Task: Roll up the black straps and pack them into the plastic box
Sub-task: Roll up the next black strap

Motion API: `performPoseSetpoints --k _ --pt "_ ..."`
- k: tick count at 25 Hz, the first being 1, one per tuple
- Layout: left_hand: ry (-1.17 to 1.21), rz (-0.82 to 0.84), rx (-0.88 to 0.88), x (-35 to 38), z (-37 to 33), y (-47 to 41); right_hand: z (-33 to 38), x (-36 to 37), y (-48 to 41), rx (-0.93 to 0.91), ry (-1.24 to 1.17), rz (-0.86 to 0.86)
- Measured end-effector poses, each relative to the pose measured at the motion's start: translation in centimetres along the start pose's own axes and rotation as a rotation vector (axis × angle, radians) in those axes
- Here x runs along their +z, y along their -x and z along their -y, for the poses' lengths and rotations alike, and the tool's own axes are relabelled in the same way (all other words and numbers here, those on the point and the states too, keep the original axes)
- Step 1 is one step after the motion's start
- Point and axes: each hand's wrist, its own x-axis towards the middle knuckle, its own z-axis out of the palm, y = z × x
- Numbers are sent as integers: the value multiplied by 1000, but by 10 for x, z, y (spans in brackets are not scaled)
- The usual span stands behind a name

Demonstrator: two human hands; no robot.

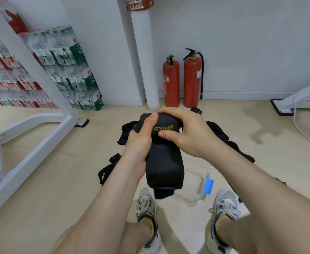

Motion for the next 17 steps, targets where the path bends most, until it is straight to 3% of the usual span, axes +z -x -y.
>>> performPoseSetpoints --k 2,5,7,11,17 --pt "20 54 39 -2 -3 2 -2 -7 0 5 -125 73" --pt "-39 234 139 -9 -6 5 -3 -28 3 274 -572 362" --pt "-97 314 182 -13 -6 4 -8 -32 4 399 -739 428" --pt "-163 308 226 -14 -2 -3 -12 -31 1 444 -846 377" --pt "-187 189 193 -15 6 -15 -8 -14 -1 423 -570 121"
